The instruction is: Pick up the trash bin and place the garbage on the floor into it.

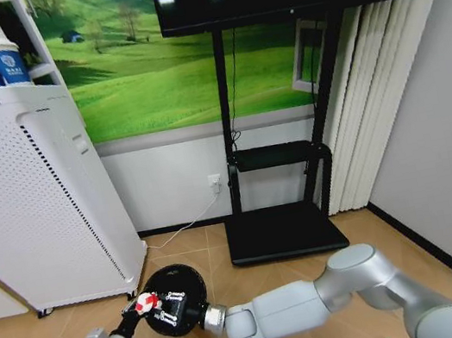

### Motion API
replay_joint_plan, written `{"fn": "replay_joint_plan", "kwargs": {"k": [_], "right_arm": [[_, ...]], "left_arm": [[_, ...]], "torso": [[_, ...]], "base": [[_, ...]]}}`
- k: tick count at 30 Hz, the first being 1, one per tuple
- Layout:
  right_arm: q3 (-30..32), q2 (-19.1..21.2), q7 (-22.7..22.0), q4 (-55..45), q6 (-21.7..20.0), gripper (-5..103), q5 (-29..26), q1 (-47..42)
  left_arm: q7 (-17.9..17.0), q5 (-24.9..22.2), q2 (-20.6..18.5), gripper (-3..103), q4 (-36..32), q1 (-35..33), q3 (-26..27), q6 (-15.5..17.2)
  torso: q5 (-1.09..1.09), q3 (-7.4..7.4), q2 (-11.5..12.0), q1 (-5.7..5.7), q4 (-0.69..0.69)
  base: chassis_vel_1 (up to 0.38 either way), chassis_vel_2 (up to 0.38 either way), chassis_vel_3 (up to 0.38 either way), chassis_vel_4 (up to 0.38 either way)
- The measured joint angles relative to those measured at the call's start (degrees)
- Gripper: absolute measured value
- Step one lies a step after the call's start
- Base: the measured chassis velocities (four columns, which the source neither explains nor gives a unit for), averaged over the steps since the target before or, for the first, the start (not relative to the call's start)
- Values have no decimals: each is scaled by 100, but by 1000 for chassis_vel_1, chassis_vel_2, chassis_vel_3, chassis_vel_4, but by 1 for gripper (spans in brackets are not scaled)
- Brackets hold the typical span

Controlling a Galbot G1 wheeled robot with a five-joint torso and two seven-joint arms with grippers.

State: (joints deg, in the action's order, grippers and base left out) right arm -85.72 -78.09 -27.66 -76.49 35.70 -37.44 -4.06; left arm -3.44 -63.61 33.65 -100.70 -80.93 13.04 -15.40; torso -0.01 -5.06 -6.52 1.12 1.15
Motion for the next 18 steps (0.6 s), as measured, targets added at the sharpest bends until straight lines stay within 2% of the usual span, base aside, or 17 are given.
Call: {"fn": "replay_joint_plan", "kwargs": {"k": [1, 2, 5, 6, 7, 8, 10, 13, 14, 18], "right_arm": [[10, 28, -5, -10, -16, 47, -30, 0], [23, 67, -6, -39, -32, 58, -44, 1], [32, 99, -15, -70, -40, 58, -55, 3], [48, 135, -26, -108, -51, 69, -77, 8], [87, 196, -42, -151, -57, 74, -89, 11], [87, 196, -42, -151, -57, 74, -89, 11], [190, 310, -51, -196, -55, 85, -53, 8], [287, 410, -54, -232, -51, 90, -27, 6], [379, 522, -55, -268, -52, 99, -25, 5], [627, 827, -53, -284, -53, 100, -38, -4]], "left_arm": [[0, 9, 11, 7, -2, -1, 0, -3], [0, 25, 19, 7, -6, -5, 0, -5], [0, 42, 29, 7, -10, -8, -5, -7], [0, 53, 35, 7, -18, -12, -13, -8], [-1, 69, 40, 7, -34, -19, -23, -8], [-1, 69, 40, 7, -34, -19, -23, -8], [-11, 83, 45, 7, -43, -20, -28, -8], [-18, 91, 49, 7, -43, -17, -29, -8], [-21, 96, 53, 7, -43, -12, -29, -8], [-34, 95, 57, 7, -43, -11, -19, -8]], "torso": [[0, 0, 0, 0, 0], [0, 0, 0, 0, 1], [1, 0, 0, 0, 1], [0, 0, 0, 0, 1], [1, 0, 0, 0, 1], [1, 0, 0, 0, 1], [1, 0, 0, 0, 0], [2, 0, 0, 0, 0], [2, 0, 0, 0, 0], [2, 0, 0, 0, 0]], "base": [[0, 0, 0, 0], [0, 0, 0, 0], [0, 0, 0, 0], [0, 0, 0, 0], [0, 0, 0, 0], [0, 0, 0, 0], [0, 0, 0, 0], [0, 0, 0, 0], [0, 0, 0, 0], [0, 0, 0, 0]]}}
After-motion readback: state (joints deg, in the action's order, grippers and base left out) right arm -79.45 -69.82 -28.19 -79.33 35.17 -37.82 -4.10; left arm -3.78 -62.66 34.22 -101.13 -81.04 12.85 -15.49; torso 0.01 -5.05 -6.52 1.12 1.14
